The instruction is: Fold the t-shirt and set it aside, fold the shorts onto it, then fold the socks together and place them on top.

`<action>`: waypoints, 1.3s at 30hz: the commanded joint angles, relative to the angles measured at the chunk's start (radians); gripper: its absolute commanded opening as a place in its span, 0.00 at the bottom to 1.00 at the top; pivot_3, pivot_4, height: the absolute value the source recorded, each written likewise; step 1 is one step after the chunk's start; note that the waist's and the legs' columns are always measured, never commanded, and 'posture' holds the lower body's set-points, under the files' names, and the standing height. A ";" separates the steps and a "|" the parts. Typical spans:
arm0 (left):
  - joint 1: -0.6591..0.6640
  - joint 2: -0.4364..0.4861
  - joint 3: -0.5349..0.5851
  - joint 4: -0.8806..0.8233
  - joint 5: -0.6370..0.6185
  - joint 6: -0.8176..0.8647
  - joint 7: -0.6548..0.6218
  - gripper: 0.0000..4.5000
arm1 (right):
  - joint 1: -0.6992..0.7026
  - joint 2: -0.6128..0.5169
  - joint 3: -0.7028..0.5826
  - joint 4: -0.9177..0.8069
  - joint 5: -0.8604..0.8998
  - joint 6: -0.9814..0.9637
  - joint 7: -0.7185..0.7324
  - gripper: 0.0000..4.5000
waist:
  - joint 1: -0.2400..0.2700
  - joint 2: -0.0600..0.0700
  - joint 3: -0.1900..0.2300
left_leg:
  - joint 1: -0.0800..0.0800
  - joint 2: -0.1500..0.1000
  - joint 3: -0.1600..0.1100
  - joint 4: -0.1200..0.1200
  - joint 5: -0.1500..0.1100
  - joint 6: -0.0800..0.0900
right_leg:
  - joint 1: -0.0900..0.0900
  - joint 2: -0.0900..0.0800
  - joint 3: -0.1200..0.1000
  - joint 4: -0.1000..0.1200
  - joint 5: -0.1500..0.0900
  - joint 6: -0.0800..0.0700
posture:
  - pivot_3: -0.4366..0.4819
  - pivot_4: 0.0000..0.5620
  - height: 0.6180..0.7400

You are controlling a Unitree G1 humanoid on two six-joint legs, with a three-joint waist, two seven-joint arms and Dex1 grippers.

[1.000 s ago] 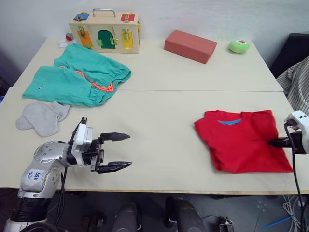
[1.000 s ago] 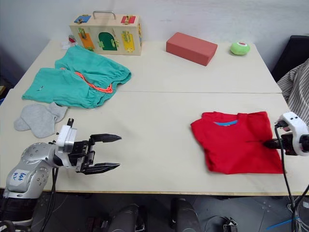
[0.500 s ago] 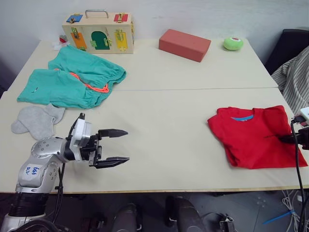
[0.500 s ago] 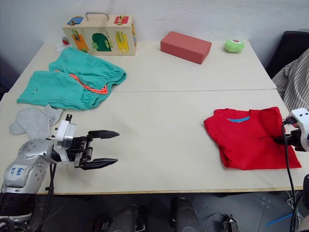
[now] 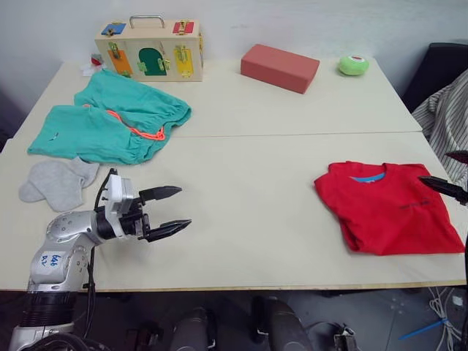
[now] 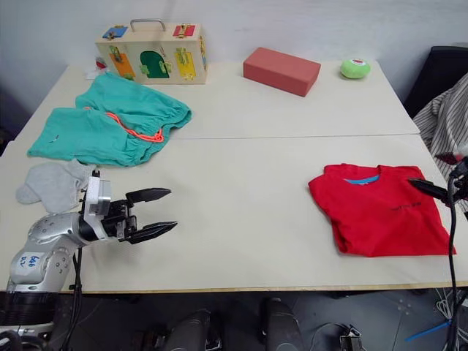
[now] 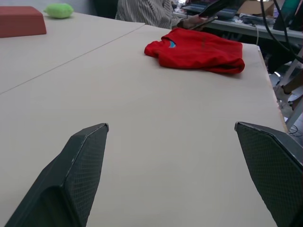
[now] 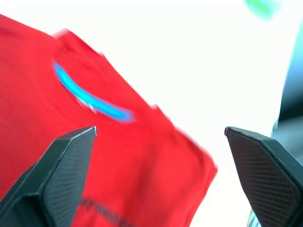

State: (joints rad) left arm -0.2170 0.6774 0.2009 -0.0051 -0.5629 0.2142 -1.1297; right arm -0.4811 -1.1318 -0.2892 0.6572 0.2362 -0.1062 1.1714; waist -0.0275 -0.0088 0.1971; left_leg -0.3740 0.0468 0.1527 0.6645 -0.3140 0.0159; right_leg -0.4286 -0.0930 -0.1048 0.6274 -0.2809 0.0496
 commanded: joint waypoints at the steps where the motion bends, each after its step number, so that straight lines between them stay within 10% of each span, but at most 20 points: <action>1: -0.025 0.027 0.062 0.057 0.025 -0.058 0.014 1.00 | 0.109 0.070 -0.088 -0.363 0.114 0.054 -0.060 1.00 | -0.002 0.000 0.000 | 0.000 0.000 0.000 -0.001 0.000 0.000 | 0.000 0.000 0.000 0.000 0.000 0.000 | 0.48 0.27 1.00; 10: 0.123 0.045 0.212 0.130 0.050 -0.155 0.060 1.00 | 0.394 0.419 0.080 -0.892 -0.009 0.016 -0.353 1.00 | -0.004 -0.002 -0.001 | 0.000 0.001 -0.001 -0.002 -0.001 -0.001 | 0.000 0.000 0.000 -0.001 0.000 -0.001 | 0.48 0.27 1.00; 27: 0.679 -0.169 0.698 -0.060 -0.015 -0.019 0.523 1.00 | 0.572 0.546 0.209 -0.881 0.047 -0.207 -0.305 1.00 | 0.003 -0.011 -0.006 | 0.003 0.001 -0.004 -0.002 -0.009 0.002 | 0.002 -0.002 0.000 -0.001 -0.002 -0.003 | 0.48 0.27 1.00; 31: 0.680 -0.172 0.695 -0.129 -0.047 0.044 0.568 1.00 | 0.565 0.549 0.241 -0.933 0.121 -0.141 -0.282 1.00 | 0.005 -0.015 -0.007 | 0.003 0.001 -0.005 -0.002 -0.010 0.002 | 0.002 -0.003 -0.001 -0.001 -0.002 -0.004 | 0.48 0.27 1.00; 39: 0.342 0.190 0.380 -0.013 0.191 0.101 0.539 1.00 | 0.444 0.588 0.300 -1.019 0.154 -0.006 -0.322 1.00 | 0.026 -0.014 -0.010 | 0.003 0.002 -0.005 -0.004 -0.007 0.000 | 0.001 -0.002 -0.003 -0.001 -0.001 -0.009 | 0.48 0.27 1.00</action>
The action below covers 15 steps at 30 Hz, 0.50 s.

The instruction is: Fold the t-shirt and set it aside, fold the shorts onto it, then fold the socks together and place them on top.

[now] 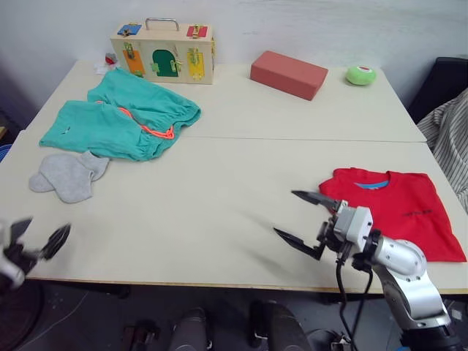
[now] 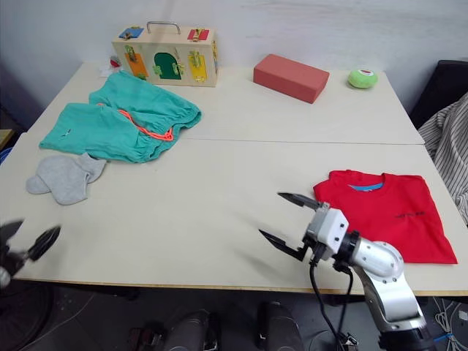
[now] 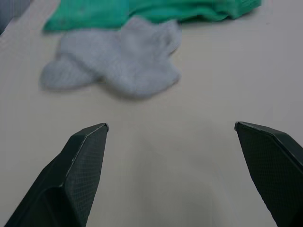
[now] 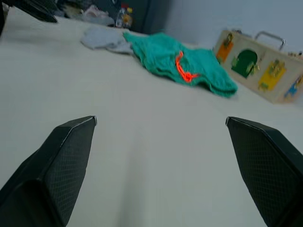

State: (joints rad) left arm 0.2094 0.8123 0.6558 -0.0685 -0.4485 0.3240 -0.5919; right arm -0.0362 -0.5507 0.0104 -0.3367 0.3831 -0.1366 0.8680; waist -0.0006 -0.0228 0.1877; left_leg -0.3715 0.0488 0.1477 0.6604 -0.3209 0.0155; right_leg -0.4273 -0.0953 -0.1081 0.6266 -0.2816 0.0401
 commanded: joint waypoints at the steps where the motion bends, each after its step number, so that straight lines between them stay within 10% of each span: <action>1: -0.163 0.081 -0.118 0.103 0.106 -0.028 0.003 1.00 | -0.006 0.012 0.001 -0.028 0.003 0.031 -0.028 1.00 | -0.002 0.001 0.000 | 0.000 0.000 0.001 -0.001 -0.001 -0.001 | 0.000 0.000 0.000 0.000 0.000 0.000 | 0.48 0.27 1.00; 8: -0.736 0.138 -0.483 0.692 0.386 -0.288 -0.083 1.00 | -0.023 0.037 0.024 -0.018 -0.050 0.045 -0.076 1.00 | -0.004 -0.001 -0.001 | -0.003 0.000 0.006 -0.001 0.004 -0.002 | -0.003 0.001 -0.005 -0.001 -0.001 0.000 | 0.48 0.27 1.00; 15: -1.212 -0.004 -0.693 1.250 0.603 -0.494 -0.008 1.00 | -0.042 0.053 0.024 -0.004 -0.099 0.046 -0.117 1.00 | -0.002 -0.004 0.000 | -0.003 -0.001 0.013 0.003 0.005 0.001 | -0.005 0.003 -0.011 0.001 0.001 0.004 | 0.48 0.27 1.00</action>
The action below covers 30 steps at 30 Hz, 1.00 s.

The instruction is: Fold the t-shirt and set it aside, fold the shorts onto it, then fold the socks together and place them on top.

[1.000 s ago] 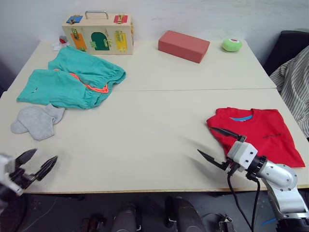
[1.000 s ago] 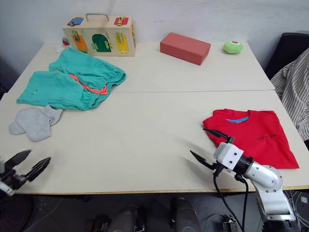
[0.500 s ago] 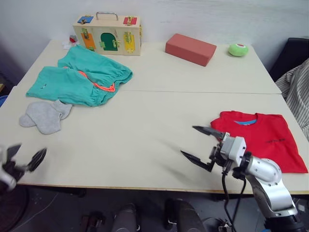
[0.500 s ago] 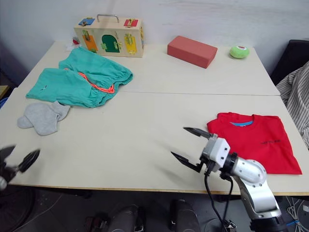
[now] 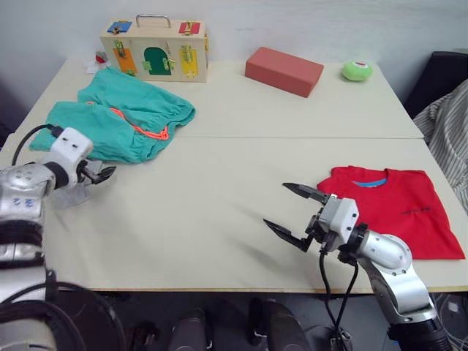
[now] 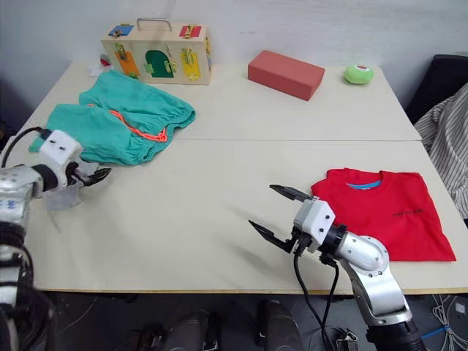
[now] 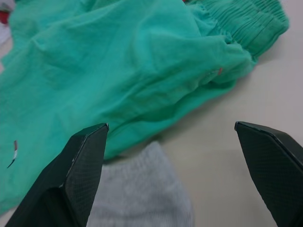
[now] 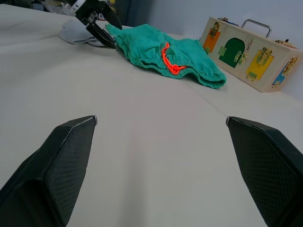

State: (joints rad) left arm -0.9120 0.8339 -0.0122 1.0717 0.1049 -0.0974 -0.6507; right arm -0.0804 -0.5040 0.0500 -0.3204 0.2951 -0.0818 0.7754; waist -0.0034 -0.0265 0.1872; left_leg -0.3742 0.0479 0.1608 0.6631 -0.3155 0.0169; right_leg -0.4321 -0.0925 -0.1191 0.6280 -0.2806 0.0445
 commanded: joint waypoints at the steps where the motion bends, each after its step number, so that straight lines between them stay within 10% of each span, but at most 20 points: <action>1: -0.120 -0.042 -0.036 0.145 0.066 -0.085 0.069 1.00 | 0.009 0.007 -0.019 -0.023 -0.017 -0.008 -0.032 1.00 | 0.001 -0.001 0.000 | 0.000 0.000 0.000 0.001 0.000 0.001 | 0.000 0.000 0.000 0.000 0.000 0.001 | 0.48 0.27 1.00; 7: -0.219 -0.106 -0.079 0.255 0.140 -0.100 0.135 0.81 | 0.106 0.011 -0.022 -0.096 -0.042 0.007 -0.082 1.00 | -0.002 -0.002 0.000 | -0.001 0.000 0.002 0.001 0.000 0.001 | 0.000 0.000 0.002 0.001 0.001 0.002 | 0.48 0.27 1.00; 18: -0.298 -0.166 0.038 0.270 0.054 -0.114 0.041 0.00 | 0.249 0.002 -0.087 -0.184 -0.067 0.022 -0.160 1.00 | 0.003 -0.005 0.001 | 0.000 0.000 0.002 0.003 0.000 0.002 | 0.000 0.000 0.003 0.002 0.001 0.003 | 0.48 0.27 1.00; 30: -0.399 -0.343 0.074 0.108 -0.130 -0.302 -0.672 0.00 | 0.232 -0.023 -0.102 -0.137 -0.064 0.029 -0.141 1.00 | -0.001 -0.007 0.002 | 0.000 -0.001 0.003 0.005 0.001 0.003 | 0.001 0.006 0.004 0.002 0.001 0.004 | 0.48 0.27 1.00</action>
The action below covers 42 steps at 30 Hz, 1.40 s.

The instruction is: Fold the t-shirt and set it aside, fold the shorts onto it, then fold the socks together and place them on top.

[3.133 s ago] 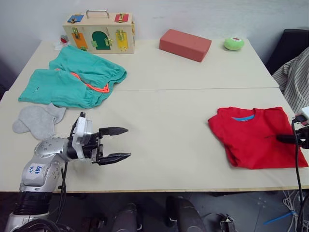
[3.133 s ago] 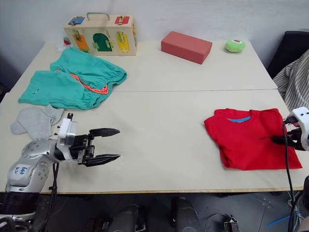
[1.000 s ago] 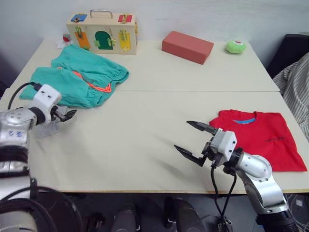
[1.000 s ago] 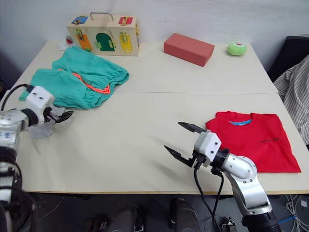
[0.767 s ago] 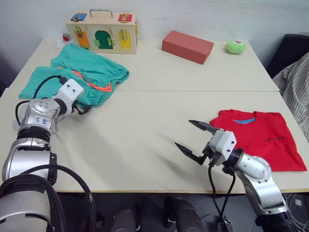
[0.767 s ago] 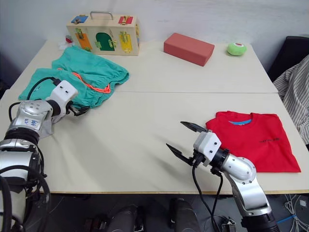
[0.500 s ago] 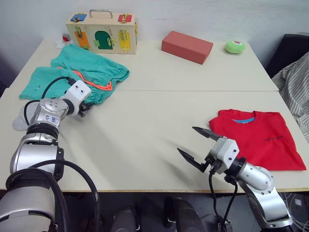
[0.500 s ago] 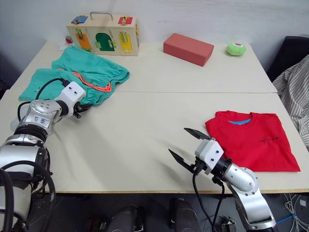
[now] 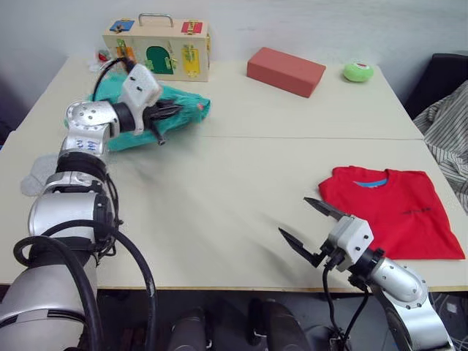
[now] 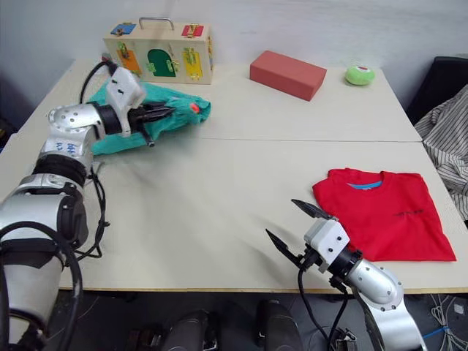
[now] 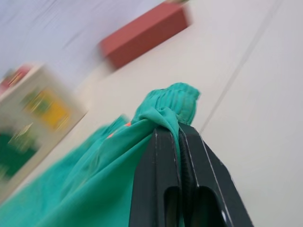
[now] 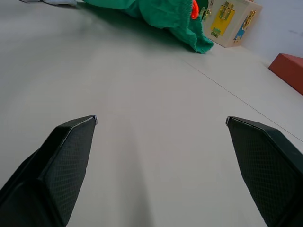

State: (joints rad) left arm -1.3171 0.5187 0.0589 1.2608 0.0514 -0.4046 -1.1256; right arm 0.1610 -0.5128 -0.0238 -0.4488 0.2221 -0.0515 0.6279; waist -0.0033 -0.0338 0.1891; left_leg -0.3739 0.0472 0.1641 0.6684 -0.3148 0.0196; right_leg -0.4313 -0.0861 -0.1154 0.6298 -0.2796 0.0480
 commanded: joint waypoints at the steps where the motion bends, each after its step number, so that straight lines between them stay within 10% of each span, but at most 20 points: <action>1: 0.028 -0.052 -0.004 -0.125 -0.109 0.043 -0.298 0.00 | -0.013 -0.017 -0.029 -0.008 0.008 0.001 0.007 1.00 | -0.002 0.000 0.000 | 0.000 0.001 0.000 0.001 0.000 0.000 | 0.000 0.001 0.001 0.000 0.000 0.000 | 0.48 0.27 1.00; 5: 0.217 -0.133 -0.114 -0.452 -0.214 0.260 -0.484 0.00 | -0.029 -0.045 -0.066 0.015 0.022 0.006 0.025 1.00 | -0.004 0.001 0.000 | 0.003 0.002 0.002 0.000 0.000 -0.001 | 0.000 0.005 0.007 0.001 0.000 0.000 | 0.48 0.27 1.00; 11: 0.464 -0.201 -0.221 -0.760 -0.226 0.482 -0.354 0.00 | -0.044 -0.075 -0.106 0.034 0.035 0.022 0.043 1.00 | -0.005 0.001 0.000 | 0.003 0.004 0.000 0.005 0.000 -0.002 | 0.001 0.005 0.015 0.005 -0.001 0.000 | 0.48 0.27 1.00; 16: 0.617 -0.165 -0.169 -1.023 -0.340 0.681 -0.282 0.27 | -0.057 -0.130 -0.116 -0.032 0.086 0.132 0.086 1.00 | -0.005 0.002 -0.001 | 0.003 0.006 -0.002 0.010 -0.001 -0.002 | 0.002 0.002 0.017 0.008 -0.001 0.000 | 0.48 0.27 1.00; 23: 0.759 0.119 -0.021 -1.302 -0.496 0.973 -0.240 0.73 | -0.146 -0.168 -0.014 -0.111 0.118 0.263 0.134 1.00 | -0.022 0.004 -0.001 | 0.004 0.012 -0.005 0.012 -0.003 -0.007 | 0.003 0.004 0.015 0.010 -0.004 -0.006 | 0.48 0.27 1.00; 27: 0.843 0.260 0.018 -1.170 -0.376 0.702 -0.249 1.00 | -0.204 -0.132 0.108 -0.120 0.055 0.279 0.118 1.00 | -0.024 0.005 -0.001 | 0.004 0.013 -0.005 0.012 -0.004 -0.009 | 0.002 0.005 0.014 0.013 -0.007 -0.009 | 0.48 0.27 1.00; 38: 0.731 0.287 -0.055 -0.502 -0.089 -0.005 -0.060 1.00 | -0.367 -0.032 0.356 0.125 -0.277 0.097 0.055 1.00 | -0.010 0.005 -0.001 | 0.002 0.015 -0.004 0.013 -0.008 -0.010 | -0.001 0.004 0.009 0.015 -0.009 -0.013 | 0.48 0.27 1.00; 42: 0.648 0.247 -0.102 -0.388 -0.037 -0.046 -0.021 0.91 | -0.415 -0.011 0.381 0.222 -0.360 0.033 0.028 0.78 | -0.002 0.005 -0.002 | 0.004 0.015 -0.002 0.014 -0.008 -0.010 | -0.001 0.005 0.010 0.017 -0.009 -0.013 | 0.48 0.27 1.00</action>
State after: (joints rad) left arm -0.6517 0.7826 -0.0141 0.8099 -0.0393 -0.4502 -1.1846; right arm -0.2297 -0.5333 0.3503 -0.2423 -0.1061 0.0222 0.6708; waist -0.0058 -0.0289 0.1876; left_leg -0.3698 0.0619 0.1621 0.6820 -0.3229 0.0095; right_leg -0.4319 -0.0813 -0.1055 0.6471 -0.2888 0.0348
